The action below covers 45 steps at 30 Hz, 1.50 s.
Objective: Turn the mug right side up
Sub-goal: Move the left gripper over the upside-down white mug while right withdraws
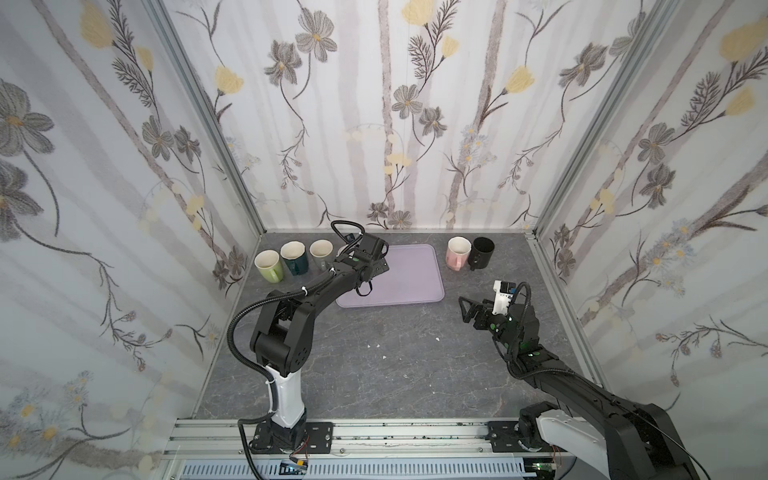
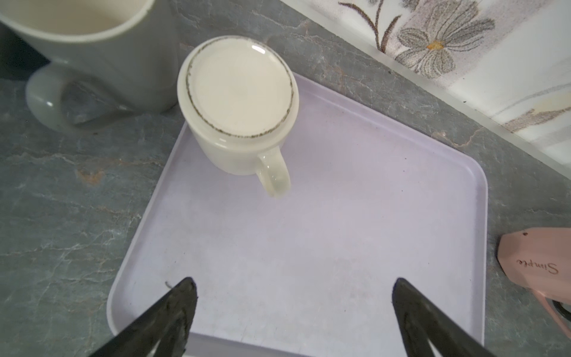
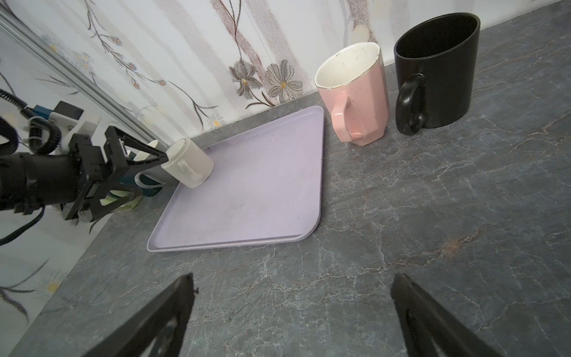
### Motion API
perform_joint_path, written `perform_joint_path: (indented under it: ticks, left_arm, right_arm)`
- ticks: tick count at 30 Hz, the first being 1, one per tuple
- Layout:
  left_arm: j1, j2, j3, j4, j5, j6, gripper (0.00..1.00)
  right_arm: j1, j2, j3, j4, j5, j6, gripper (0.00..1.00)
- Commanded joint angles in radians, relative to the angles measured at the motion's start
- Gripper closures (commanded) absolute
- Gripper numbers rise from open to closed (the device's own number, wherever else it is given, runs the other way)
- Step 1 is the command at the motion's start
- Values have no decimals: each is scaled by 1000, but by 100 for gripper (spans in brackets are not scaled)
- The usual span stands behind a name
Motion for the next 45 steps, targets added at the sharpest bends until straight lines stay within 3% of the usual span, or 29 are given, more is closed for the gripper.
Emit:
perform_joint_path:
  ticks: [1,15,20,32,39,42,45]
  left_arm:
    - [3,64,79,-101,-87,24,0]
    - [20,237,314,-243,-126,59,0]
    - [14,280,350,-246,-168,107,0]
    - [-4,366,444,-306,-263,163,5]
    - [-14,376,436,-278,-269,184,21]
    - [-14,379,431,-266,-279,190,40]
    - [-15,382,429,-257,-291,195,41]
  right_arm:
    - [-2,-37,-23,54,13,-12,1]
    - [-2,-313,-37,-242,119,-120,0]
    - [-4,-408,-112,-183,166,-107,0]
    - [-5,-393,-108,-205,217,-110,0]
    - [-6,-369,-102,-209,224,-105,0]
    - [-6,-362,-102,-209,233,-102,0]
    - [-6,-353,-99,-210,238,-102,0]
